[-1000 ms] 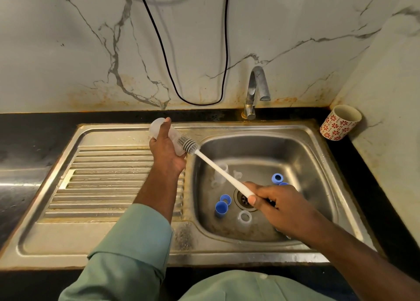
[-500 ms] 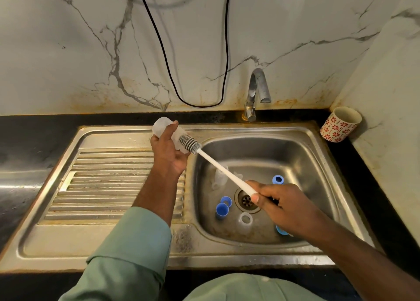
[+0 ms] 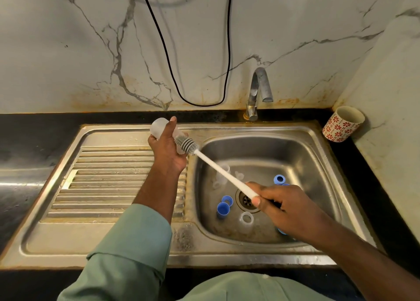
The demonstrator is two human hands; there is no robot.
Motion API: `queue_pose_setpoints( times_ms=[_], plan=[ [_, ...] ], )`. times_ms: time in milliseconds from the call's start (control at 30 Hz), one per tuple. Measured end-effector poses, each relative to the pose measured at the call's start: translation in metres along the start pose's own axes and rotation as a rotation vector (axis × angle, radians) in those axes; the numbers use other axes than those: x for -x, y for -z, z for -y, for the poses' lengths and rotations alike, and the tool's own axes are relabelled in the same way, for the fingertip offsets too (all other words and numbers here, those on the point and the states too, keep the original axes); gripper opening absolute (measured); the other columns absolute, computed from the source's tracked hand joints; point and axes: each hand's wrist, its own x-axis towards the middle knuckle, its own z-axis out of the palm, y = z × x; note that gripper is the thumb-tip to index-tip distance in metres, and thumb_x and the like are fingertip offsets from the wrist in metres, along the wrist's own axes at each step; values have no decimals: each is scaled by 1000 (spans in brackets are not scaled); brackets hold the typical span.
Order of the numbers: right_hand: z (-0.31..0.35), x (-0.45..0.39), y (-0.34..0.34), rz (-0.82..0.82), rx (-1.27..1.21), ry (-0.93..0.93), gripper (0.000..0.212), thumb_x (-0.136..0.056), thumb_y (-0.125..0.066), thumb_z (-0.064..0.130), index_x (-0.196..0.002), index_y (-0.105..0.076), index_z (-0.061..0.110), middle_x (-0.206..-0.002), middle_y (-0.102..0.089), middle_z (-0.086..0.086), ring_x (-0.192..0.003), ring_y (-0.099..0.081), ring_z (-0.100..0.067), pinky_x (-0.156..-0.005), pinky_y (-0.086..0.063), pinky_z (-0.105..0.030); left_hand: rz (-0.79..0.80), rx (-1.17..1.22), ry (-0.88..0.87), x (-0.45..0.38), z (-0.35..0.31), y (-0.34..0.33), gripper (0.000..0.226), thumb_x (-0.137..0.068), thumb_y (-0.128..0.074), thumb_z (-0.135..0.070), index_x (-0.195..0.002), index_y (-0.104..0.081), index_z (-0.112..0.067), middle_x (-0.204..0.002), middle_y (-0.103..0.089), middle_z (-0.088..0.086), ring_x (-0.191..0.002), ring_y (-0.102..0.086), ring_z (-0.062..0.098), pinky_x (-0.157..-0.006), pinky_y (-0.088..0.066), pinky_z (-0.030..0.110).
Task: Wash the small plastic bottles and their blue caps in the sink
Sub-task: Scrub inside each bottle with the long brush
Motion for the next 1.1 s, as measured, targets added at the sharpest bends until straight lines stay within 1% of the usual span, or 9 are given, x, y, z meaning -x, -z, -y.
queue_pose_setpoints(
  times_ms=[67,200,367,600,667,767,900,1000,1100],
  plan=[
    [-1,0,-3,-18,-16,-20,26,-100,-52,23,-92,-62,46,-56,-52,20,-50,-47,-3,-50,-37,-15,6,-7,26,0,1,-1,68,-83,-77,-32,-138,-37,-28,-122,-51,11,-103,-59,29,-69,-60,41],
    [-4,0,-3,15,2,-28,29,-100,-51,25,-120,-58,44,-60,-53,27,-53,-49,1,-51,-36,-12,51,43,99,-5,2,5,64,-85,-67,-32,-142,-39,-21,-118,-49,13,-89,-58,28,-61,-56,37],
    [-6,-1,-5,9,0,-5,22,-99,-52,24,-105,-61,44,-61,-53,24,-54,-48,-2,-52,-34,-13,21,22,82,-6,3,4,65,-82,-76,-23,-138,-44,-21,-124,-53,14,-100,-59,31,-69,-59,44],
    [-7,-1,-2,20,99,14,36,-99,-52,25,-133,-56,35,-69,-53,33,-61,-51,2,-53,-35,-12,-8,-7,59,-4,4,2,79,-74,-86,-26,-139,-43,-17,-130,-55,16,-101,-61,31,-61,-58,41],
    [-7,-1,-3,15,114,33,35,-99,-53,26,-133,-57,34,-72,-54,32,-63,-52,1,-54,-36,-12,-45,-18,57,-2,4,2,80,-73,-87,-28,-137,-42,-18,-128,-55,16,-103,-61,32,-58,-58,40],
    [-14,-2,2,-68,121,-25,32,-97,-56,26,-129,-62,30,-59,-54,12,-64,-54,3,-53,-38,-13,-70,8,47,-3,3,2,82,-73,-88,-28,-138,-40,-18,-125,-56,15,-105,-62,34,-63,-61,44],
    [-10,5,-1,34,168,54,38,-98,-54,26,-135,-55,33,-69,-55,24,-71,-53,7,-58,-39,-11,-118,54,68,-4,3,4,85,-67,-91,-34,-135,-42,-17,-122,-55,15,-102,-63,38,-67,-61,51],
    [-13,4,-5,19,148,29,32,-98,-53,24,-129,-61,29,-71,-53,32,-68,-51,5,-57,-37,-11,-103,97,54,-6,3,3,87,-67,-90,-37,-135,-40,-18,-123,-53,16,-103,-62,39,-60,-60,44],
    [-23,3,-8,50,163,-30,27,-98,-52,30,-123,-64,29,-64,-53,17,-66,-51,2,-57,-41,-17,-69,88,68,-6,4,2,87,-66,-88,-47,-135,-42,-19,-126,-56,15,-103,-65,35,-65,-61,43]
  ],
)
